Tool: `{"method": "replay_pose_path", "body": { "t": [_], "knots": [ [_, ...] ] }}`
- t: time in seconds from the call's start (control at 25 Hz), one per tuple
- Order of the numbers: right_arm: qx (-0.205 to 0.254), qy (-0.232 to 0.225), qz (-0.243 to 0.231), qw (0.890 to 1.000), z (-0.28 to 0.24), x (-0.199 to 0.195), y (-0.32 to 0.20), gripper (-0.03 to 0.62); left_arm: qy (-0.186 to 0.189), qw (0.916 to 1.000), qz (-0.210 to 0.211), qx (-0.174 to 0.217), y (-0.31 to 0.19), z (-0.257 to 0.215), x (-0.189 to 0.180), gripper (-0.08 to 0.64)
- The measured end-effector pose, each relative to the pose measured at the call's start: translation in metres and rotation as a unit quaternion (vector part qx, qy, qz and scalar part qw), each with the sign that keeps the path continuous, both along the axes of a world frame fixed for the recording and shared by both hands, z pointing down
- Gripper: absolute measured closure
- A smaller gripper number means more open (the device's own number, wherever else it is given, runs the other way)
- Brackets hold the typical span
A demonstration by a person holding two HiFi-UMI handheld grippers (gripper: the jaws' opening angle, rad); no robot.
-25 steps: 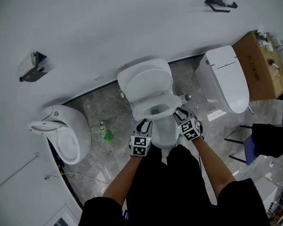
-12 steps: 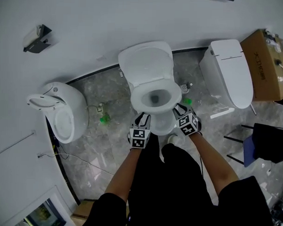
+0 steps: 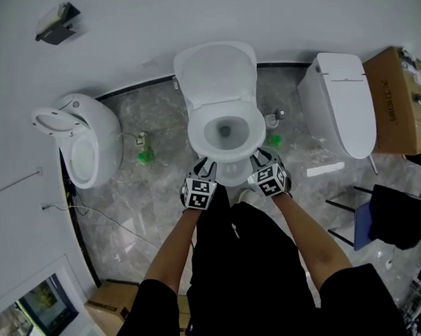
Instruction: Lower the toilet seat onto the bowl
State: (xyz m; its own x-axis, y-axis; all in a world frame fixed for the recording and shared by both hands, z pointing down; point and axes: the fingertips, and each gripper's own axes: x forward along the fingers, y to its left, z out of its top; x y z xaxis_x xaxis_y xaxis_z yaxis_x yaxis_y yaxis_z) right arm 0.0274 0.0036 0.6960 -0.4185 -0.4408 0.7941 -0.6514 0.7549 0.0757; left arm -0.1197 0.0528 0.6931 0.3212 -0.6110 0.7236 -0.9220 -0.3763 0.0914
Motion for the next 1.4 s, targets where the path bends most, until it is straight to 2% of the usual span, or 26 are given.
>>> {"method": "replay_pose_path", "body": {
  "t": [0.2, 0.48, 0.56, 0.72, 0.96, 1.4],
  "knots": [
    [0.013, -0.001, -0.009, 1.0, 0.013, 0.005, 0.011, 0.471, -0.007, 0.9997, 0.017, -0.018, 0.012, 0.013, 0.005, 0.443],
    [0.018, 0.009, -0.013, 1.0, 0.021, 0.002, 0.02, 0.471, -0.032, 0.9991, 0.021, -0.017, 0.021, 0.023, 0.004, 0.444],
    [0.015, 0.012, -0.012, 1.0, 0.025, 0.001, 0.021, 0.471, -0.045, 0.9985, 0.027, -0.017, 0.023, 0.026, 0.003, 0.443],
    [0.005, 0.024, -0.022, 0.999, 0.033, 0.003, 0.028, 0.471, -0.047, 0.9984, 0.024, -0.022, 0.03, 0.034, 0.005, 0.443],
    [-0.001, 0.031, -0.012, 0.999, 0.042, 0.009, 0.037, 0.471, -0.05, 0.9978, -0.001, -0.044, 0.039, 0.044, 0.012, 0.443],
    [-0.022, 0.057, 0.0, 0.998, 0.072, 0.016, 0.057, 0.471, -0.067, 0.9959, 0.013, -0.059, 0.059, 0.074, 0.019, 0.443]
  ]
}}
